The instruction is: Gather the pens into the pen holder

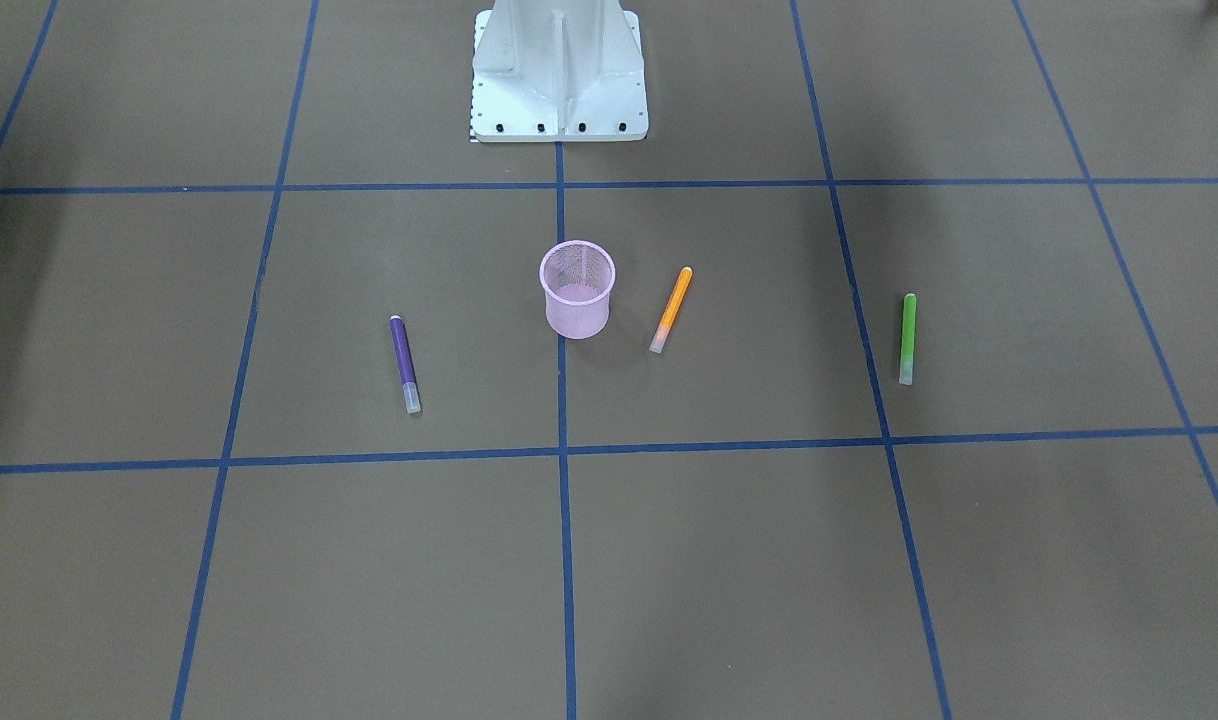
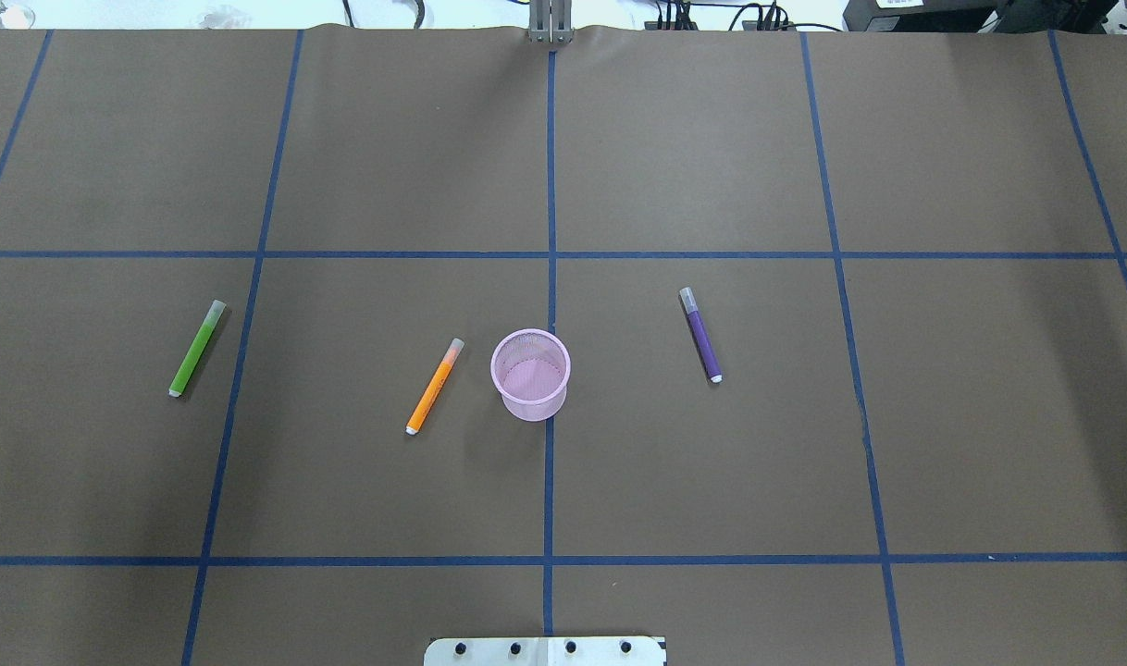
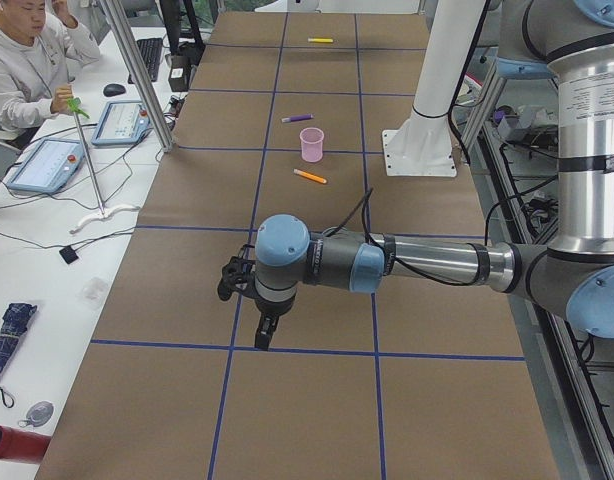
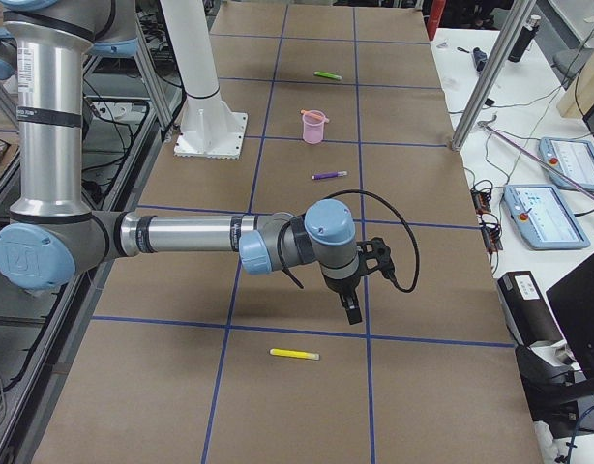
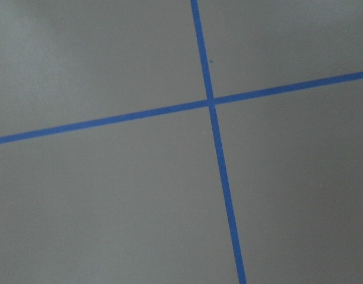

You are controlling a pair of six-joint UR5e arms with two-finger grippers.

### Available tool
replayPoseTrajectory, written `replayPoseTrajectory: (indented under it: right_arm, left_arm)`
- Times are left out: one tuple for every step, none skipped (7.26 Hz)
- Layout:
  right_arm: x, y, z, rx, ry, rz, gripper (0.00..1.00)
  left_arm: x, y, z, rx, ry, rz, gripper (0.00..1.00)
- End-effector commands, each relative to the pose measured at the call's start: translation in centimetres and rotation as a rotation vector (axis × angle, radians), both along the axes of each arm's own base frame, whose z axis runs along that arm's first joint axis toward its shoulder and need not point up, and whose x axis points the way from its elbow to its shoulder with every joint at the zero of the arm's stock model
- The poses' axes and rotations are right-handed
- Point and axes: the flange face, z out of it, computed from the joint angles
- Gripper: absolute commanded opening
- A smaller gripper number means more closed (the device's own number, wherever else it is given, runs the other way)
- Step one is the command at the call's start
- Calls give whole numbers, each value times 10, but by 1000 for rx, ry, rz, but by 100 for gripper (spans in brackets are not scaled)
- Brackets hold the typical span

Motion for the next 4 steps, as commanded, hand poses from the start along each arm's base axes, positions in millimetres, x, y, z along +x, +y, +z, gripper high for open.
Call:
replayPoseTrajectory:
  right_arm:
    - [-1, 13, 14, 24, -4, 1, 100]
    - [-13, 26, 32, 9, -13, -5, 100]
    - [-27, 37, 39, -30, -36, 40, 100]
    - [-42, 52, 58, -41, -32, 99, 100]
  left_arm:
    - [0, -23, -22, 73, 3, 4, 100]
    - [0, -23, -22, 76, 3, 5, 100]
    - [0, -23, -22, 76, 3, 5, 100]
    - [0, -23, -23, 79, 3, 5, 100]
